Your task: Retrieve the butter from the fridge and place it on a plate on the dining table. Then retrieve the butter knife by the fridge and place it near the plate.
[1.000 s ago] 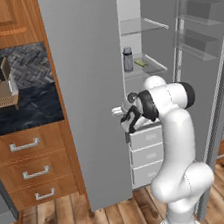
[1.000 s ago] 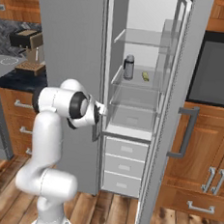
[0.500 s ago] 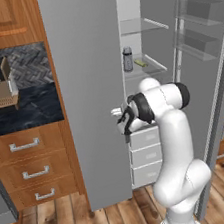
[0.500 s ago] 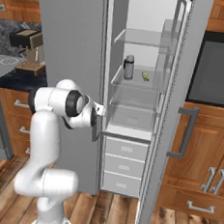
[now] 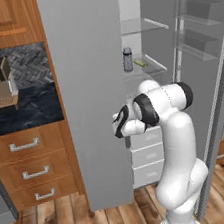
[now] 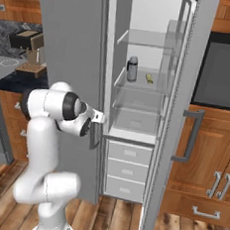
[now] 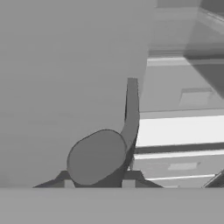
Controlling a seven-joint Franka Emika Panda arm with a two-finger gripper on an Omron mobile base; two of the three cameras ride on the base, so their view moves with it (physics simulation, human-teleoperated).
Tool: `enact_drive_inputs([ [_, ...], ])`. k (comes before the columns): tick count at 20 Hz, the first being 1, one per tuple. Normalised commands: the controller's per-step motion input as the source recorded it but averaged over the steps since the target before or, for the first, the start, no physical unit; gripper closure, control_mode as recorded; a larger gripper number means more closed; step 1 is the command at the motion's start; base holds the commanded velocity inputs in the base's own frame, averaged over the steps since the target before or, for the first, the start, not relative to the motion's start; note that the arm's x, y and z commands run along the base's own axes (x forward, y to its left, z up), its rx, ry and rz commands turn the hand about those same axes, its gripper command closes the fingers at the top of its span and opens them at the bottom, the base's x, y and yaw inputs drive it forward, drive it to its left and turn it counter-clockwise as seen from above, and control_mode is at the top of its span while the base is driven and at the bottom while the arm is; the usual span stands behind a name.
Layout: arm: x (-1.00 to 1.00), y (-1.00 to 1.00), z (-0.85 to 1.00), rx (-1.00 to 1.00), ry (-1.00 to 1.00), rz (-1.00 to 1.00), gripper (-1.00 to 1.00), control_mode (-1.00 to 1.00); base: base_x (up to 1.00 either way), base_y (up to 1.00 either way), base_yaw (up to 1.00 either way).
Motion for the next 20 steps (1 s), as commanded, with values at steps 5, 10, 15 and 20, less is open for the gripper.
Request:
enact_drive_inputs([
  [5,-1.0,0.55,0.09,-0.05,0.0,-0.01,1.0,-1.0,0.0,0.0,0.0],
  [10,-0.86,0.46,0.0,-0.1,0.01,-0.1,1.0,-1.0,0.0,0.0,0.0],
  [15,-0.67,0.41,0.13,-0.03,0.1,-0.16,1.0,-1.0,0.0,0.0,0.0],
  [20,-0.19,0.27,0.02,-0.03,0.1,-0.18,1.0,-1.0,0.0,0.0,0.0],
])
